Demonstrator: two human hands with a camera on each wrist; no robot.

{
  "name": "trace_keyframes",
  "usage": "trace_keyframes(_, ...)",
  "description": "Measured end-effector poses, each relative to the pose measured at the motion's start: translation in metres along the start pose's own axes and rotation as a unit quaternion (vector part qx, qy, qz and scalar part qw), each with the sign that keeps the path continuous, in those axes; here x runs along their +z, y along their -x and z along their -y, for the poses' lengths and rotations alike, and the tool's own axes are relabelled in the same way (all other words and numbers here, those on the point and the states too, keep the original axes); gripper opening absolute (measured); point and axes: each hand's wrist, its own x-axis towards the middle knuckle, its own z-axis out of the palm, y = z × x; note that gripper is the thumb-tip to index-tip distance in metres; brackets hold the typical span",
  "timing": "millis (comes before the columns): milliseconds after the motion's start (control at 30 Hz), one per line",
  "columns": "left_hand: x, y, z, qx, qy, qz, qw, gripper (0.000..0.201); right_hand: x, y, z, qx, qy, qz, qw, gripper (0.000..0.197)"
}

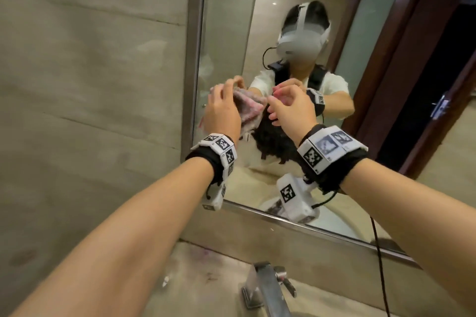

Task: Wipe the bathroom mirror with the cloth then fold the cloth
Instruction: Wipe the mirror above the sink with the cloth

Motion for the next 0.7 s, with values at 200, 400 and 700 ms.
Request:
trace_keyframes(200,0.035,0.015,0.022,0.091,0.034,-0.092,0.991,0.040,-0.034,-0.004,-0.029,-0.069,0.036,-0.047,0.996,0.008)
trace_keyframes(400,0.037,0.009,0.019,0.057,-0.055,-0.013,0.997,0.061,-0.062,-0.006,-0.035,-0.234,0.198,-0.045,0.951,0.021)
trace_keyframes(700,0.001,-0.096,-0.043,0.065,-0.013,-0.031,0.997,0.070,-0.071,-0.006,-0.023,-0.270,0.218,-0.005,0.938,0.022)
